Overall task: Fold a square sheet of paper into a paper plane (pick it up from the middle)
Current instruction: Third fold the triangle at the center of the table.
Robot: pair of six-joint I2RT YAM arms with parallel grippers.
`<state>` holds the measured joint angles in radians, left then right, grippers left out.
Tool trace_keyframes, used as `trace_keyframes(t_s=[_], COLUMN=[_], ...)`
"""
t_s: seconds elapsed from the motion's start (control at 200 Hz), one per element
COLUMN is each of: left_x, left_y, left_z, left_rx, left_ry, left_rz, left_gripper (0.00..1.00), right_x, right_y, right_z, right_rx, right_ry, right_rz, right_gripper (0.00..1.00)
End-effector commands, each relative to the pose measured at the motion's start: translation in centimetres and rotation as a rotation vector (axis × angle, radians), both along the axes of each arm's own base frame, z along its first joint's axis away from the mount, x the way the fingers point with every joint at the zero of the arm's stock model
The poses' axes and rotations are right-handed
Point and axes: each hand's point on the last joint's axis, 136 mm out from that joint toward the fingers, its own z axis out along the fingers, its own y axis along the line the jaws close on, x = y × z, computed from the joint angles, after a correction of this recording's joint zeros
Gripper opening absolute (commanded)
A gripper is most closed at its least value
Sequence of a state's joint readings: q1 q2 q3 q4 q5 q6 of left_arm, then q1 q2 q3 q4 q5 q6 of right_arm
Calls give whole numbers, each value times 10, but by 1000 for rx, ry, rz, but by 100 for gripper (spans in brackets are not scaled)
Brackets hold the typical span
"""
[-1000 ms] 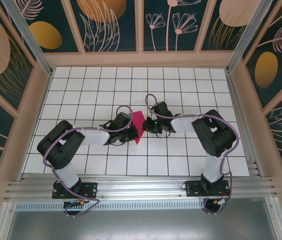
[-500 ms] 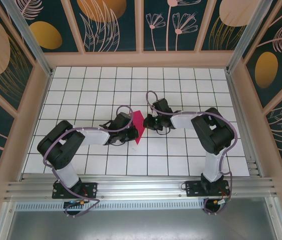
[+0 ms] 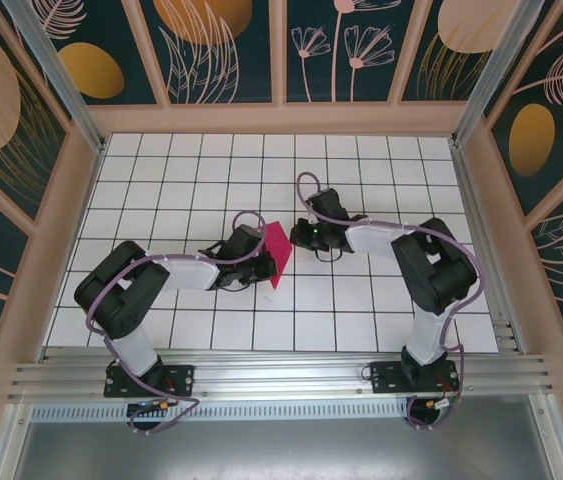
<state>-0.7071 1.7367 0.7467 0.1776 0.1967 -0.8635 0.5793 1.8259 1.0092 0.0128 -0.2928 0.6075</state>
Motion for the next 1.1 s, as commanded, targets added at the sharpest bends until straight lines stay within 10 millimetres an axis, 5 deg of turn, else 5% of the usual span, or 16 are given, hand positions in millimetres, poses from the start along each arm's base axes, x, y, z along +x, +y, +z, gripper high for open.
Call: trace_keyframes(t_s=[0.0, 0.29, 0.545, 0.665, 0.871, 1.096], left_x=[-25, -27, -26, -22, -10, -13], left_y=[36, 37, 36, 26, -2, -12], left_z=[-41, -43, -38, -21, 35, 33], left_rx=[177, 183, 177, 117, -90, -133], left_ry=[108, 114, 104, 73, -30, -1], left_rz=[10, 7, 0, -8, -25, -48], left_gripper=[10, 10, 10, 12, 17, 18], right_x=[-17, -26, -20, -29, -48, -52], right_y=[10, 22, 12, 13, 11, 11], right_z=[7, -14, -29, -29, -28, -30], right_rx=[23, 22, -43, -23, 25, 23], right_ry=[-14, 45, 71, 96, 128, 134], right_rz=[58, 112, 69, 70, 61, 55], right_gripper=[11, 11, 11, 11, 11, 10])
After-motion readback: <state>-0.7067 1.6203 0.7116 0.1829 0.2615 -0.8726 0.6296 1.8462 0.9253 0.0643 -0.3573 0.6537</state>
